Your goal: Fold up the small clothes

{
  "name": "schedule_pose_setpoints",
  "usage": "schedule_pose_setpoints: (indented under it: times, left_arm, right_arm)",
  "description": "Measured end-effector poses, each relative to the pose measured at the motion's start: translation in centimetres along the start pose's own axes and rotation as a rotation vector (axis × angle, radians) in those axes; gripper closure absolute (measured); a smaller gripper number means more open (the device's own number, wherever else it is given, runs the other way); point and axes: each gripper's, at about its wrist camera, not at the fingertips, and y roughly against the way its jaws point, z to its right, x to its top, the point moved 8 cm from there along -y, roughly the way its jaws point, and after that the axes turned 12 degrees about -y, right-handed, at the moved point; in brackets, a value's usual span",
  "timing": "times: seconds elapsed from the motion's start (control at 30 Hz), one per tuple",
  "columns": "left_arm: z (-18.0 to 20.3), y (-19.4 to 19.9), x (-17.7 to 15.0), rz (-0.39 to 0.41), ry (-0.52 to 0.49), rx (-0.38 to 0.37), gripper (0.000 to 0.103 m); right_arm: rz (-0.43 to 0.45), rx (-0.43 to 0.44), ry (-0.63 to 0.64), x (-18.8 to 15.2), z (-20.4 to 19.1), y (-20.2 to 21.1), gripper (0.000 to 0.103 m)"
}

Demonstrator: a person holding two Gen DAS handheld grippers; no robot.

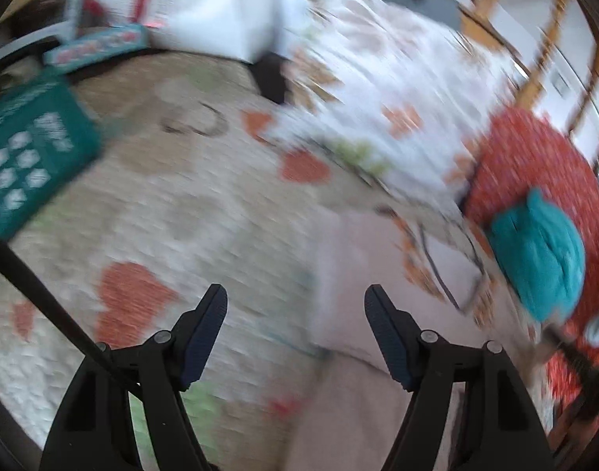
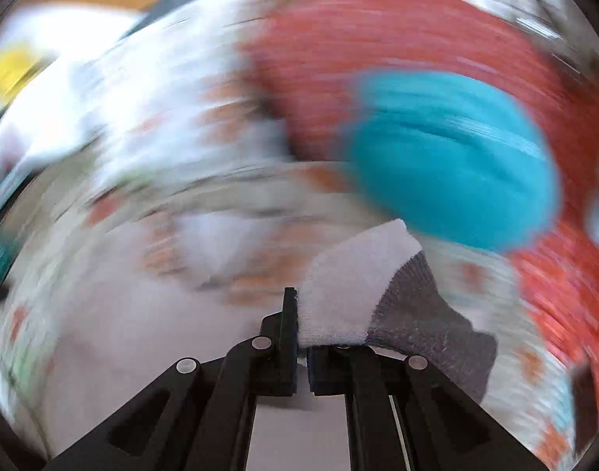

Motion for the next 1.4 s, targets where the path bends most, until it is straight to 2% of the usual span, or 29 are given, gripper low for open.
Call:
schedule_pose_setpoints:
  times: [0.03,0.07,0.1,0.17,0.23,0.3,0.37,0.47,0.7,0.73,0.8,0.87,0.97,1.07,1.17,1.27,1.33,1.4]
  left_arm:
    - [-1.6,0.7,0.5,0.021,0.041,0.017,0.030]
    - [-2.9,1.2,0.9,0.036,0.075,0.030,0.028]
    - [-4.5,1.8,1.2,0.056,0.118,0.055,0.028]
    - [-6.5,2.5,1.5,0.075,0.165,0.088,0.026]
    - [-7.6,2.8,1.5,0.077,0.194,0.086,0.026]
    - [-7.7,2.7,1.3,0.061,0.196,0.067,0.026]
    - [-7.3,2.5,1.1,0.046,0.189,0.050,0.026]
    - [-6.0,2.1,0.8,0.032,0.171,0.030,0.026]
    - [-1.7,0.4,0.1,-0.019,0.081,-0.019,0.025]
    - [-1.3,0.2,0.1,-0.025,0.076,-0.024,0.025]
    - [-0.5,-0.3,-0.2,-0.039,0.059,-0.032,0.025]
    - [0.2,-0.7,-0.3,-0.047,0.042,-0.034,0.025]
    - [0.6,-1.1,-0.5,-0.059,0.028,-0.037,0.025]
    - [0.2,-1.2,-0.3,-0.059,0.039,-0.031,0.025]
    - [-0.4,-1.0,0.1,-0.049,0.063,-0.030,0.025]
    - [-1.2,-0.8,0.5,-0.037,0.086,-0.024,0.025]
    - [-1.7,-0.6,0.6,-0.035,0.091,-0.017,0.025]
    - [-1.9,-0.6,0.5,-0.038,0.102,-0.026,0.025]
  right_arm:
    - [-0.046,0.068,0.066,-1.5,-4.3,-1.1,0.096]
    - [-0.098,0.132,0.128,-3.2,-8.1,-2.2,0.086]
    - [-0.160,0.193,0.200,-5.5,-12.0,-3.2,0.071]
    - [-0.231,0.239,0.326,-9.6,-16.9,-4.0,0.054]
    - [-0.246,0.244,0.405,-12.4,-18.6,-3.9,0.052]
    - [-0.262,0.233,0.439,-14.0,-18.4,-4.0,0.049]
    - [-0.260,0.214,0.445,-14.4,-17.0,-3.4,0.049]
    - [-0.260,0.213,0.379,-13.3,-13.9,-2.0,0.049]
    - [-0.224,0.101,0.069,-8.6,-2.7,-2.3,0.050]
    - [-0.219,0.101,0.031,-8.1,-1.8,-2.3,0.052]
    - [-0.222,0.104,-0.032,-7.4,-0.9,-2.9,0.067]
    - [-0.250,0.075,-0.062,-7.1,-0.8,-4.6,0.069]
    - [-0.297,0.052,-0.059,-6.4,-3.4,-8.2,0.077]
    - [-0.288,0.088,0.007,-5.1,-8.3,-10.0,0.076]
    - [-0.331,0.181,0.056,-4.3,-14.5,-12.0,0.075]
    - [-0.348,0.329,0.020,-4.0,-19.6,-12.1,0.075]
    - [-0.341,0.389,0.002,-4.1,-21.1,-11.2,0.074]
    - [-0.329,0.413,0.008,-4.1,-21.5,-9.9,0.074]
